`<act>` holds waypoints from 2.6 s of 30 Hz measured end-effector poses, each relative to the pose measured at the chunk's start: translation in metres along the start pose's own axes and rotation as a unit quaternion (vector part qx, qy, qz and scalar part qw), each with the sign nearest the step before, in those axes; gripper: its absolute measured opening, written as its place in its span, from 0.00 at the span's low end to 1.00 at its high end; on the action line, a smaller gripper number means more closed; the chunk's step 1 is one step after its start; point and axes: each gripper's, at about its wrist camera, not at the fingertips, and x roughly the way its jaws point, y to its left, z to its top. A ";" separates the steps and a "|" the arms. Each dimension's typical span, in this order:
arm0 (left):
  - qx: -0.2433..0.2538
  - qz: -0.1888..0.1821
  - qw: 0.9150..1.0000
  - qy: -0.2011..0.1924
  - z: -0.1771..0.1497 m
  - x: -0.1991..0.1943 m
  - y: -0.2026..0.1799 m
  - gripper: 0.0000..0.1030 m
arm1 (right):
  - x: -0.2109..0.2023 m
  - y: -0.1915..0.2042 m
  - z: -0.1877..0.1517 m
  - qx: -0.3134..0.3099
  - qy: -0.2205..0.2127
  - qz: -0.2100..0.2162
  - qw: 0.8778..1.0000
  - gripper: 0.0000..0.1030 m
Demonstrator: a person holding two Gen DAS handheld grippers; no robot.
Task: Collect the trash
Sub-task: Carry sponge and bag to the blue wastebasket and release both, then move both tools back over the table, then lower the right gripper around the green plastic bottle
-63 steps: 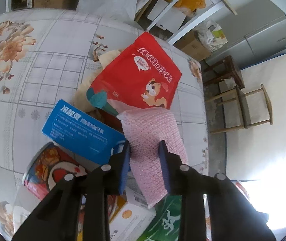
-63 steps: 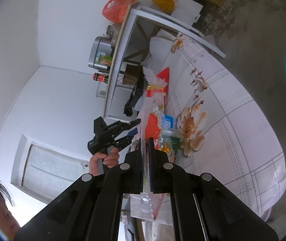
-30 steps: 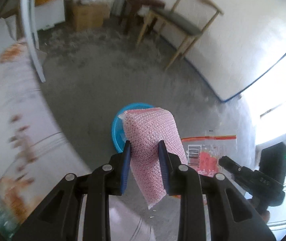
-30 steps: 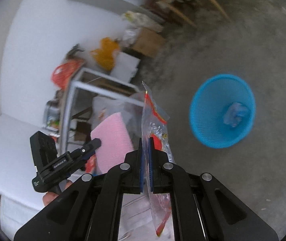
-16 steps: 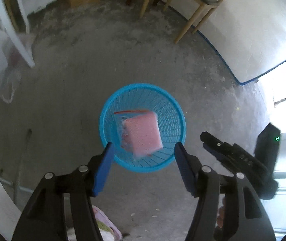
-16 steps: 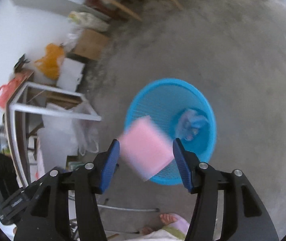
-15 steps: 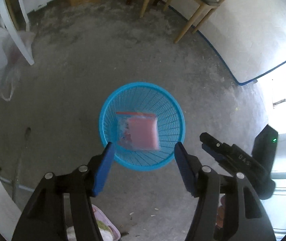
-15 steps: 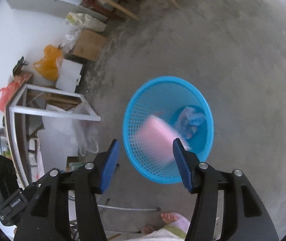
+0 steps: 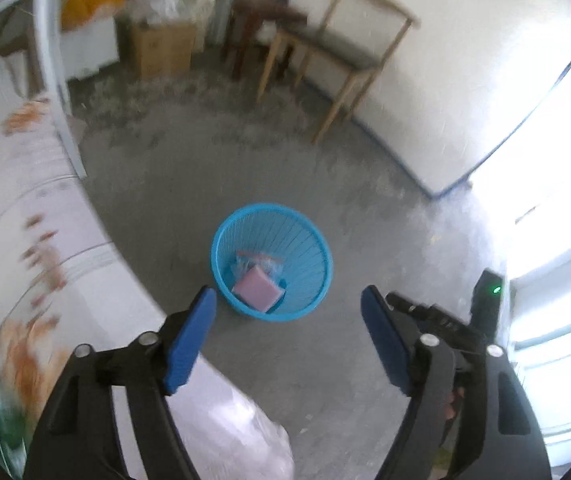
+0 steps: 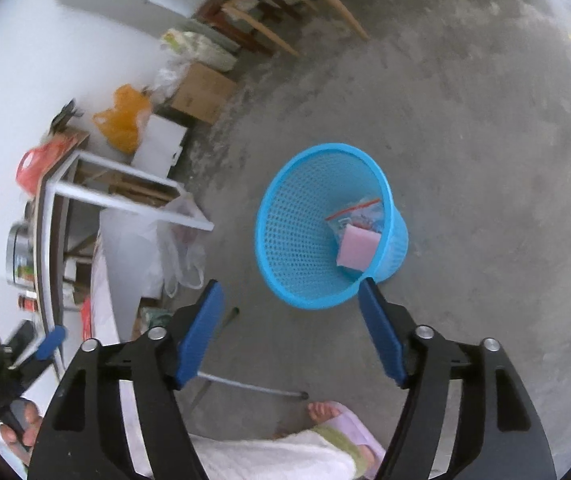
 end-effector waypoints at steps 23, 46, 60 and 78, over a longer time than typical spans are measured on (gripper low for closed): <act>-0.048 0.128 0.977 -0.164 -0.219 -0.210 0.045 0.91 | -0.053 0.238 -0.146 -0.371 -0.048 -0.107 0.921 0.92; -0.230 0.086 0.956 -0.159 -0.313 -0.244 0.126 0.94 | 0.007 0.351 -0.235 -0.442 0.031 -0.027 0.896 0.92; -0.231 0.067 0.946 -0.217 -0.314 -0.266 0.158 0.94 | 0.058 0.343 -0.232 -0.253 0.173 0.049 0.951 0.92; -0.137 0.208 0.942 -0.227 -0.335 -0.256 0.160 0.94 | 0.091 0.346 -0.264 -0.254 0.250 0.060 0.932 0.66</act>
